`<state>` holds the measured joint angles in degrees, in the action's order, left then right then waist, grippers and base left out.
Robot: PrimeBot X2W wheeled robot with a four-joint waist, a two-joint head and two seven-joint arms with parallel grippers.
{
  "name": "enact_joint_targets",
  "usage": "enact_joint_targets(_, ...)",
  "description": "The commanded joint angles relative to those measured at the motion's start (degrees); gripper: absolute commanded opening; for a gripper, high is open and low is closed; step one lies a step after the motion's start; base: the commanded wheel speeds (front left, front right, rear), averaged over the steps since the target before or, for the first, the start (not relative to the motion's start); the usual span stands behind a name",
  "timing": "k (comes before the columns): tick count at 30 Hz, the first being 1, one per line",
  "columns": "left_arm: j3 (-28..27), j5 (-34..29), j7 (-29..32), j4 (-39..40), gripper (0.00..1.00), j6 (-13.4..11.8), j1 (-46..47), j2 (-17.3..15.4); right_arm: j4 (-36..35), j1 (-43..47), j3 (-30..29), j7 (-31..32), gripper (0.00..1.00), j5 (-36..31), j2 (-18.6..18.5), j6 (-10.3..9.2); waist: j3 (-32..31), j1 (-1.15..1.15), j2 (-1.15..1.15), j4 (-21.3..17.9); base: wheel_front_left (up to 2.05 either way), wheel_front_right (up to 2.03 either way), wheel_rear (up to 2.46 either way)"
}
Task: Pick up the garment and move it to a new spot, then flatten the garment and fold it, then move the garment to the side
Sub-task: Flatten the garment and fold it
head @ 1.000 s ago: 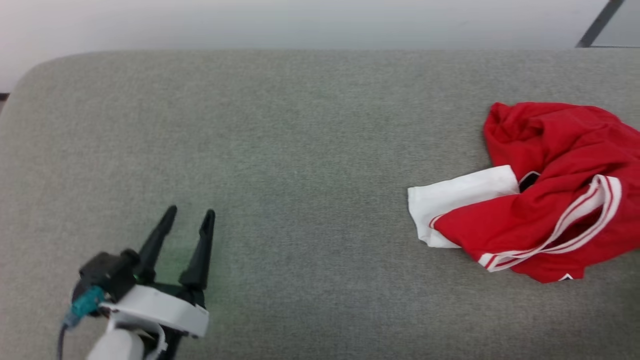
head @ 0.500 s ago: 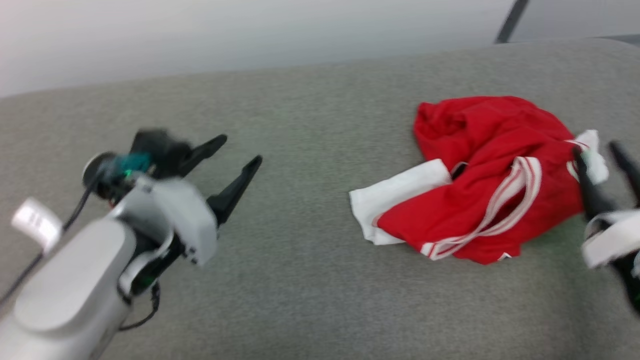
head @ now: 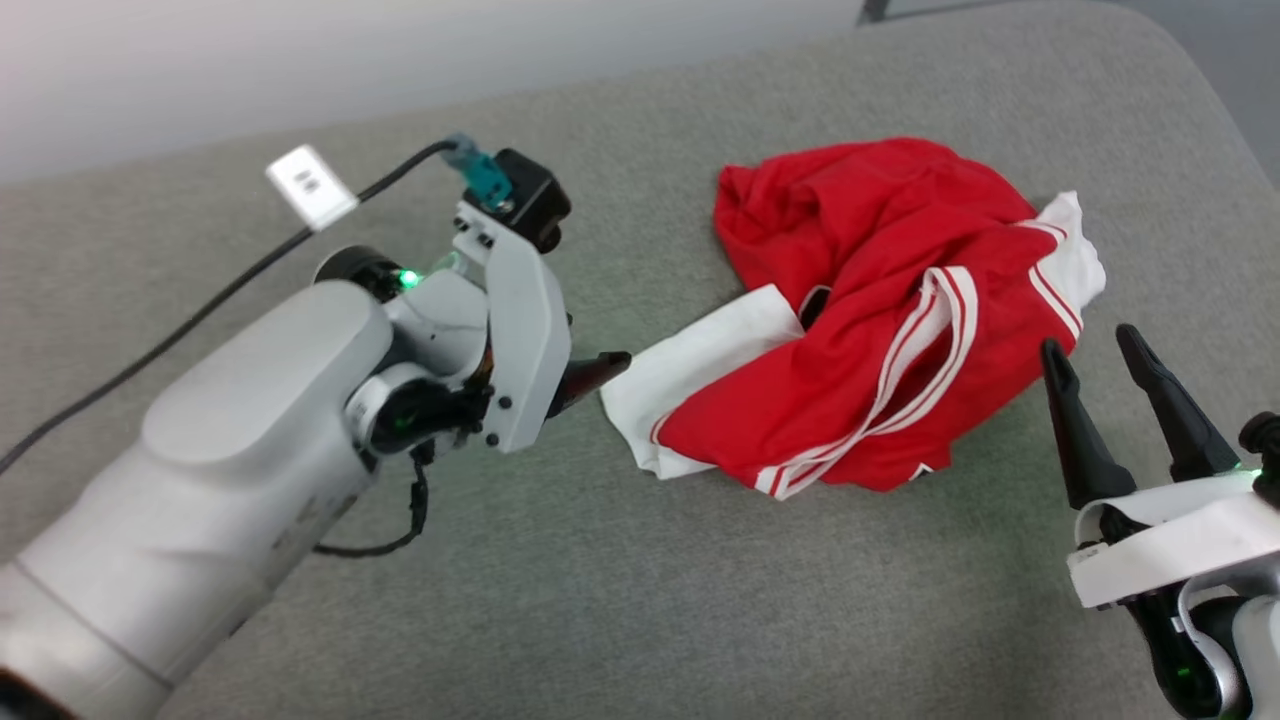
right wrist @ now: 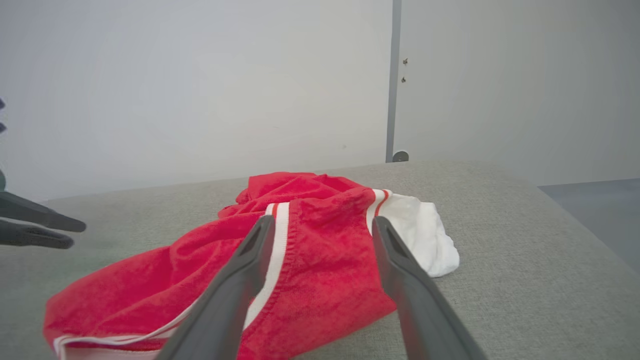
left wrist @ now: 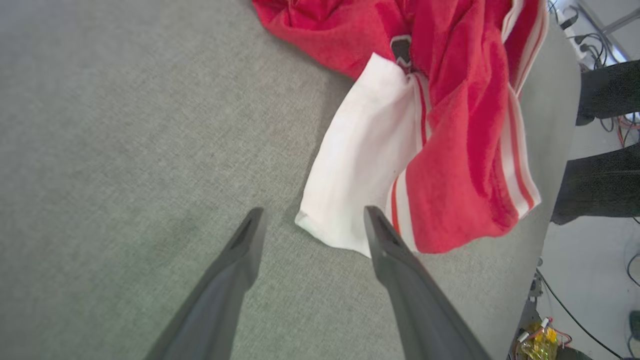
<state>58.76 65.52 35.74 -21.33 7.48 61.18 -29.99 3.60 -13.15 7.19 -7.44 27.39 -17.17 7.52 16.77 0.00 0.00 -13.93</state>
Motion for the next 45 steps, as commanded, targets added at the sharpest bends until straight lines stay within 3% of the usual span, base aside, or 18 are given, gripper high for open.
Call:
enact_joint_targets(1, 1.60, 1.04, 1.40, -2.06, 1.00, 0.02, 1.98, 0.95, -1.31, 0.83, -0.66, 0.69, 1.00, -0.97, 1.04, -0.06, 3.50, 0.00, 0.00, -3.14, 0.00, 0.00, 0.00)
enact_joint_targets(10, 9.57, 5.39, 5.54, -7.29, 1.00, 0.02, 4.22, 1.91, -3.93, 1.84, -2.10, 1.73, 1.00, -2.39, 3.45, -0.06, 5.27, 0.00, 0.00, -4.78, 0.00, 0.00, 0.00)
enact_joint_targets(15, 10.19, 8.55, 4.50, -7.23, 1.00, 0.02, 4.07, 2.12, -4.40, 1.91, -2.62, 2.24, 1.00, -2.51, 3.60, -0.06, 5.14, 0.00, 0.00, -4.36, 0.00, 0.00, 0.00)
enact_joint_targets(16, 10.40, 8.85, 3.95, -7.09, 0.46, 0.02, 4.30, 2.18, -4.54, 1.70, -2.68, 2.36, 1.00, -2.55, 3.64, -0.06, 5.17, 0.00, 0.00, -4.25, 0.00, 0.00, 0.00)
enact_joint_targets(18, 10.87, 9.18, 2.92, -7.15, 0.00, 0.02, 4.70, 2.36, -4.77, 1.46, -2.45, 2.64, 1.00, -2.72, 3.49, -0.06, 5.17, 0.00, 0.00, -3.94, 0.00, 0.00, 0.00)
enact_joint_targets(23, 11.45, 10.44, 0.61, -7.77, 0.00, 0.02, 5.91, 2.66, -5.39, 1.65, -3.10, 3.27, 1.00, -3.07, 2.94, -0.06, 4.71, 0.00, 0.00, -2.09, 0.00, 0.00, 0.00)
enact_joint_targets(29, 10.89, 12.47, -4.09, -8.98, 0.00, 0.02, 6.02, 1.26, -6.37, 2.63, -3.96, 5.00, 1.00, -3.53, 1.88, -0.06, 2.15, 0.00, 0.00, 3.03, 0.00, 0.00, 0.00)
enact_joint_targets(37, 9.08, 16.46, -9.71, -9.30, 0.00, 0.02, 2.58, -4.94, -9.43, 3.98, -5.11, 8.82, 1.00, -4.35, 0.13, -0.06, -1.72, 0.00, 0.00, 11.46, 0.00, 0.00, 0.00)
enact_joint_targets(45, 8.51, 19.46, -12.60, -10.98, 0.00, 0.01, -2.58, -10.64, -12.63, 5.30, -6.19, 12.57, 1.00, -4.81, -0.64, -0.06, -3.39, 0.00, 0.00, 16.54, 0.00, 0.00, 0.00)
